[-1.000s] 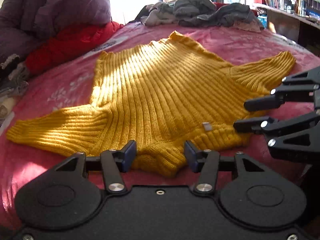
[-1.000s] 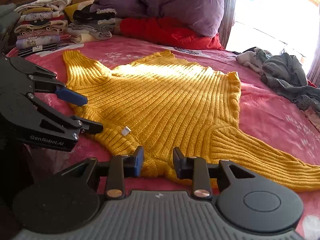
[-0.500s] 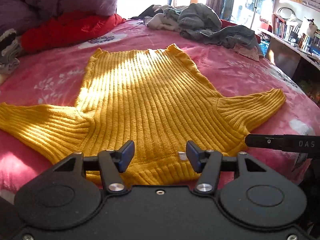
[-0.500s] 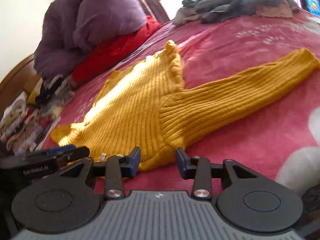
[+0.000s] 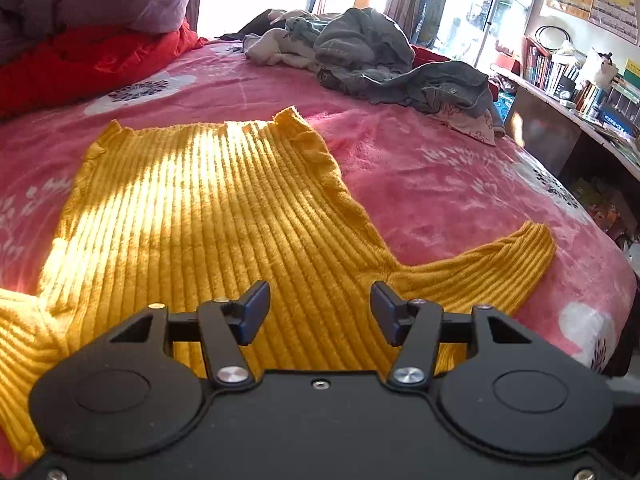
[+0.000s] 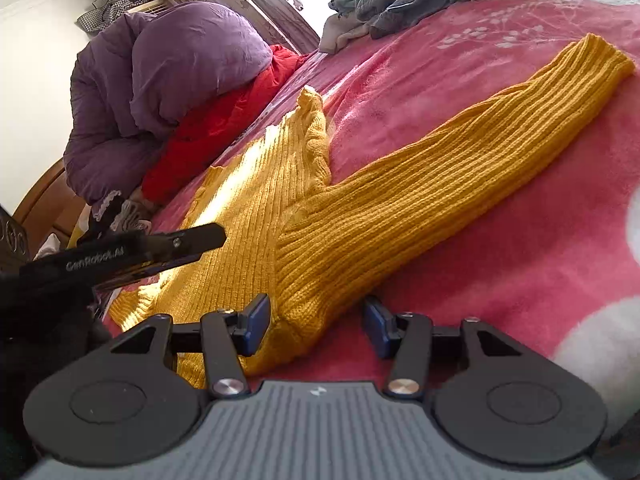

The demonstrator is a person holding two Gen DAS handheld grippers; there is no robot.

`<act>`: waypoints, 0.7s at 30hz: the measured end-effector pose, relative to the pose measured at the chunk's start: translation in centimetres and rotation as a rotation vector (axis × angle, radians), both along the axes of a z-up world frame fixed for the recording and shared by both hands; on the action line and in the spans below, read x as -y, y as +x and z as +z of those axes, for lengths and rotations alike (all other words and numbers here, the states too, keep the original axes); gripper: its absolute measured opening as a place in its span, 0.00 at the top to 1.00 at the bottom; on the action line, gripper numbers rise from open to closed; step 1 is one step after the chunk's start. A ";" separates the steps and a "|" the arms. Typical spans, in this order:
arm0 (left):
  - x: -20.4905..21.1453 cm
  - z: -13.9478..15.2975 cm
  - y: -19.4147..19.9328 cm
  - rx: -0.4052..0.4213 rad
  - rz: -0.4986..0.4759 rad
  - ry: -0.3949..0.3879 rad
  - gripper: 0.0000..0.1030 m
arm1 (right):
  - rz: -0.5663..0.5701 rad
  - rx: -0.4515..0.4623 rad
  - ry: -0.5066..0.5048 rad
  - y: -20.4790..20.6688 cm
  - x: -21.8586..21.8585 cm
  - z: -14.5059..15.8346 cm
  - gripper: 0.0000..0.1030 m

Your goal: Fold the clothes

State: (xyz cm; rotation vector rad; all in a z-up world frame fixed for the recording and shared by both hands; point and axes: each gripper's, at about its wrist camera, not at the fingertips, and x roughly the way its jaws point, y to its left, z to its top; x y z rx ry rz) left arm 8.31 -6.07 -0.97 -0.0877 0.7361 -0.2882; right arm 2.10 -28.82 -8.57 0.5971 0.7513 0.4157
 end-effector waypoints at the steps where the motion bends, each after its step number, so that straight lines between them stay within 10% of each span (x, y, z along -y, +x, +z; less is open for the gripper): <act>1: 0.5 0.2 1.0 0.000 -0.005 0.004 0.47 | -0.002 -0.001 0.008 0.1 0.0 -0.1 0.51; 14: 7.2 -0.4 12.4 -0.065 0.003 0.165 0.60 | -0.039 -0.013 -0.004 1.0 -0.6 -0.4 0.53; 21: 7.0 -1.3 14.1 -0.086 0.039 0.224 0.93 | -0.044 0.053 -0.064 1.1 -1.2 0.4 0.65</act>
